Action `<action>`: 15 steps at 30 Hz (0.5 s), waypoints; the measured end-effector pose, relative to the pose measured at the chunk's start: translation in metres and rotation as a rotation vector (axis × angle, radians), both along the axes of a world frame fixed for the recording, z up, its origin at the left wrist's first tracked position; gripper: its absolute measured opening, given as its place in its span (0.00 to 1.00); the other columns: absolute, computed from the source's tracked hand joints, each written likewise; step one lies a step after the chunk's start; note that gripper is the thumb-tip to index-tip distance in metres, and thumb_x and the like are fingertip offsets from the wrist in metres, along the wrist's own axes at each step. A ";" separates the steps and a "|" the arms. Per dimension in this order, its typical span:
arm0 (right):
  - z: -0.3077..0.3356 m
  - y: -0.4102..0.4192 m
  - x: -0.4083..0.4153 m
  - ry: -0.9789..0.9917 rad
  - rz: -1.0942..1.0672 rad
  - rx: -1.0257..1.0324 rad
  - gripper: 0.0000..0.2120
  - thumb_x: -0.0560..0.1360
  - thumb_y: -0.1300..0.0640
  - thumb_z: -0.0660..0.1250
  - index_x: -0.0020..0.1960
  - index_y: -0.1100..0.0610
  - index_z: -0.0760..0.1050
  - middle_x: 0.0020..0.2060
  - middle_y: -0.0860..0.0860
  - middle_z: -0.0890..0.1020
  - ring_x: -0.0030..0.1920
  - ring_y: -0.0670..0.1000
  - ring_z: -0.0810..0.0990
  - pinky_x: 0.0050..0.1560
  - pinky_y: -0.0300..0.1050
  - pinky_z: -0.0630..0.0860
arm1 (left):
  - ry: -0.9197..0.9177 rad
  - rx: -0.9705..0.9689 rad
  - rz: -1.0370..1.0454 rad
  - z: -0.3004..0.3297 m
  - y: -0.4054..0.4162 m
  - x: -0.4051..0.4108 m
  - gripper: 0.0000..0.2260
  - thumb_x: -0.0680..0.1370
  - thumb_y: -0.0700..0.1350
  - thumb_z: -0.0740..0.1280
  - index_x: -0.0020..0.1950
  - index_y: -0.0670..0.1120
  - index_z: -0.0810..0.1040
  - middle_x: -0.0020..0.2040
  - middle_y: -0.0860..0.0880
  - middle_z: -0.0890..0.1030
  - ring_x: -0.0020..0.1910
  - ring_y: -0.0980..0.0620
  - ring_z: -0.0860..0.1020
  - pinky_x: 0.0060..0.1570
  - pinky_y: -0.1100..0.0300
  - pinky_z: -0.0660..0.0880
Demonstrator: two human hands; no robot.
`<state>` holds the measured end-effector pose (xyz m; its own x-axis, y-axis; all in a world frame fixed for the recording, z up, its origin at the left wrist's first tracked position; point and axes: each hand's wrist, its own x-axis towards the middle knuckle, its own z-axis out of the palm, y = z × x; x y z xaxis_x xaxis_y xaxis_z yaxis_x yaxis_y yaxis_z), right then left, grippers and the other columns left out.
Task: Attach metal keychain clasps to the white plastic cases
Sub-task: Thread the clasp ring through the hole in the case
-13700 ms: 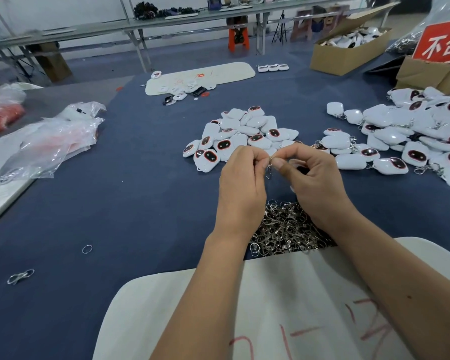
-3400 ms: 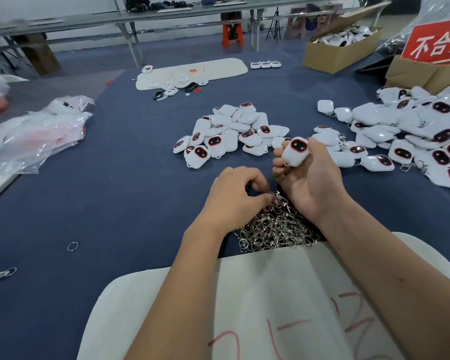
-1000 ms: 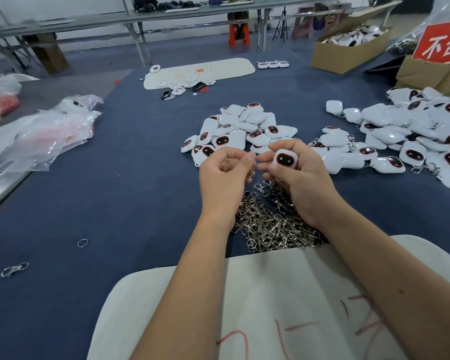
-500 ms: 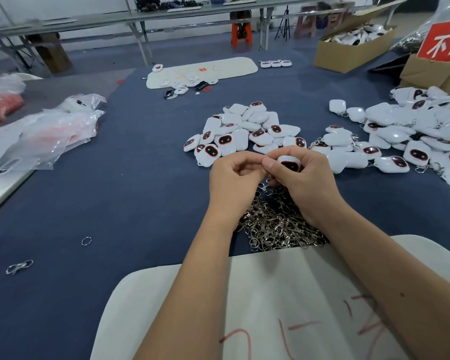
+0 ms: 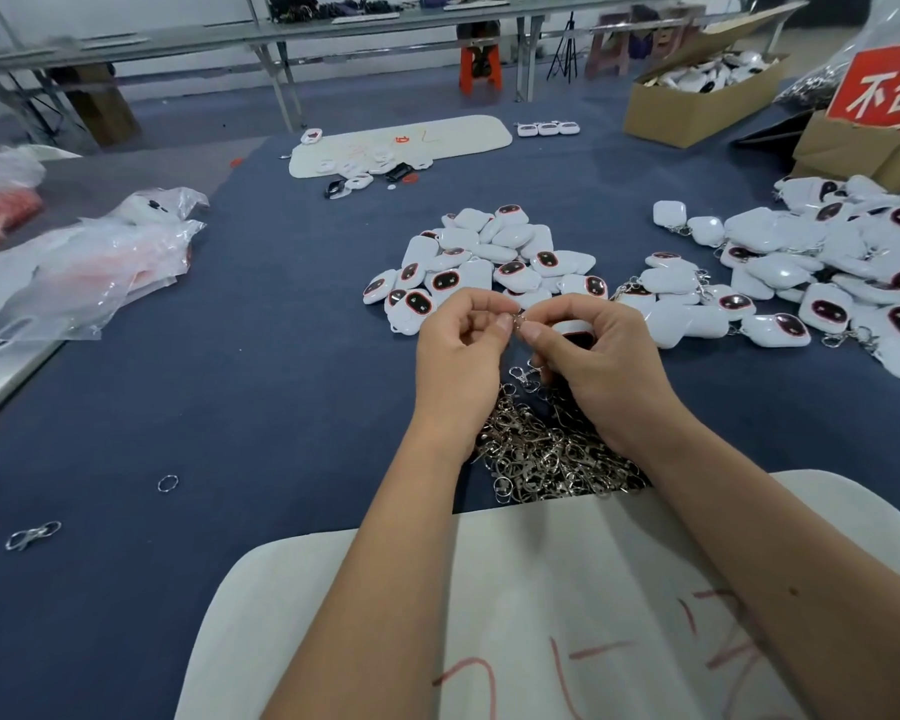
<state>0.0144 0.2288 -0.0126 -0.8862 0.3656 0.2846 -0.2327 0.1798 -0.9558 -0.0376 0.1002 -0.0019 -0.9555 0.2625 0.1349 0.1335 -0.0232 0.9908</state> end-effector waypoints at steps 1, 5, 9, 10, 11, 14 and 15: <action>0.001 0.000 0.001 0.010 -0.011 0.011 0.09 0.78 0.61 0.74 0.42 0.48 0.85 0.31 0.46 0.82 0.30 0.44 0.77 0.32 0.35 0.75 | 0.006 -0.009 -0.001 0.000 0.000 0.000 0.08 0.81 0.35 0.67 0.49 0.45 0.83 0.43 0.47 0.80 0.43 0.54 0.77 0.44 0.61 0.76; 0.000 0.002 0.000 0.044 -0.087 -0.010 0.09 0.79 0.61 0.73 0.43 0.49 0.84 0.30 0.47 0.80 0.30 0.47 0.75 0.33 0.39 0.74 | 0.090 -0.085 -0.003 -0.001 -0.001 0.000 0.08 0.79 0.36 0.68 0.46 0.47 0.83 0.39 0.55 0.80 0.39 0.58 0.76 0.43 0.64 0.75; -0.001 0.002 0.000 0.051 -0.081 0.024 0.09 0.80 0.62 0.71 0.45 0.50 0.84 0.32 0.45 0.81 0.32 0.46 0.77 0.34 0.41 0.76 | 0.173 -0.123 -0.020 -0.001 -0.001 0.000 0.04 0.79 0.39 0.70 0.46 0.45 0.83 0.38 0.57 0.80 0.38 0.60 0.75 0.41 0.67 0.73; -0.001 0.002 0.000 0.051 -0.074 0.031 0.09 0.80 0.62 0.71 0.45 0.50 0.84 0.32 0.45 0.81 0.32 0.47 0.76 0.34 0.42 0.75 | 0.184 -0.124 -0.024 -0.001 -0.001 -0.001 0.04 0.79 0.39 0.70 0.45 0.45 0.83 0.38 0.57 0.80 0.38 0.60 0.75 0.41 0.67 0.72; -0.001 0.002 0.000 0.049 -0.070 0.030 0.08 0.80 0.62 0.71 0.45 0.51 0.84 0.32 0.46 0.80 0.32 0.48 0.76 0.34 0.44 0.75 | 0.197 -0.128 -0.026 -0.001 -0.002 -0.002 0.04 0.79 0.39 0.70 0.45 0.45 0.83 0.38 0.57 0.80 0.38 0.60 0.74 0.41 0.68 0.72; -0.002 0.003 0.000 0.040 -0.066 0.024 0.08 0.80 0.63 0.71 0.46 0.52 0.85 0.32 0.46 0.80 0.32 0.49 0.75 0.35 0.45 0.75 | 0.210 -0.151 -0.046 -0.002 -0.003 -0.004 0.05 0.80 0.39 0.70 0.45 0.44 0.83 0.38 0.54 0.80 0.38 0.57 0.74 0.41 0.62 0.74; -0.001 0.003 0.000 0.039 -0.063 0.026 0.08 0.79 0.63 0.71 0.46 0.52 0.85 0.32 0.46 0.80 0.32 0.49 0.75 0.35 0.44 0.75 | 0.201 -0.156 -0.061 -0.002 -0.004 -0.005 0.05 0.80 0.39 0.70 0.45 0.44 0.82 0.38 0.52 0.79 0.39 0.54 0.74 0.42 0.54 0.76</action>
